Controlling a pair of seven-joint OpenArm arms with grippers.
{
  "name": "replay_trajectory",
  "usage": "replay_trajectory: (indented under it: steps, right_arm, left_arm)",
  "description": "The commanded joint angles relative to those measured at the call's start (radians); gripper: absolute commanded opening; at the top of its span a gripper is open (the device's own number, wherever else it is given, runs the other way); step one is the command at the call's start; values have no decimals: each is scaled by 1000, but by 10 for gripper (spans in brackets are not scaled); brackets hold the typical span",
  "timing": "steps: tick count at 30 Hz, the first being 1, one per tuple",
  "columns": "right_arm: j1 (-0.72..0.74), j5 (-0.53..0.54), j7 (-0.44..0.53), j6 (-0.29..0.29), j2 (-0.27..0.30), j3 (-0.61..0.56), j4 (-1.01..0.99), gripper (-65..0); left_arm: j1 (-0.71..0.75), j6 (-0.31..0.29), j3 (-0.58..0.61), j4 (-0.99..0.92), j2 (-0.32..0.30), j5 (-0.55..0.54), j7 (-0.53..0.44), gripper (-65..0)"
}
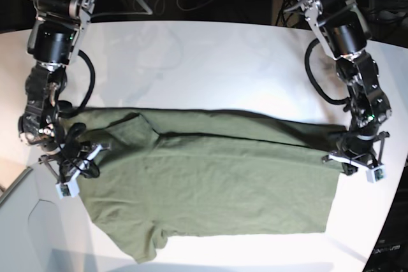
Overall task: Layout the t-shirt on the table in an organized manner, then fold the t-shirt properly
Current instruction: 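Drag the shirt edge with both grippers to straighten the spread shirt, then grasp the shirt's folded edge with both grippers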
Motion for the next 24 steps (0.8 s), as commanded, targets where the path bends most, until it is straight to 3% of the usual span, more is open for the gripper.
replay_trajectory:
  steps: [1, 8, 11, 13, 18, 21, 24]
  right_arm:
    - [28, 13, 26, -1, 9, 1, 17, -650]
    - [28, 13, 20, -1, 11, 1, 17, -650]
    - [28, 13, 19, -1, 11, 1, 16, -575]
    - [23, 13, 17, -1, 11, 1, 16, -490]
    - [20, 13, 17, -1, 14, 10, 19, -298]
    - [-6, 15, 20, -1, 31, 12, 23, -257]
    - [-22, 15, 22, -1, 34, 12, 23, -258]
  left_arm:
    - [-24, -2, 2, 16, -10, -6, -29, -650]
    - [-24, -2, 0, 9, -10, -4, -29, -650]
    - [-52, 2, 2, -65, -35, -4, -29, -638]
    - [-75, 2, 2, -133, -58, -10, -21, -586]
    - [-118, -1, -3, -242, -96, -12, -38, -380]
    - [-118, -1, -3, -237, -101, -12, -75, -296]
    - [-116, -1, -3, -237, -101, -12, -83, -274]
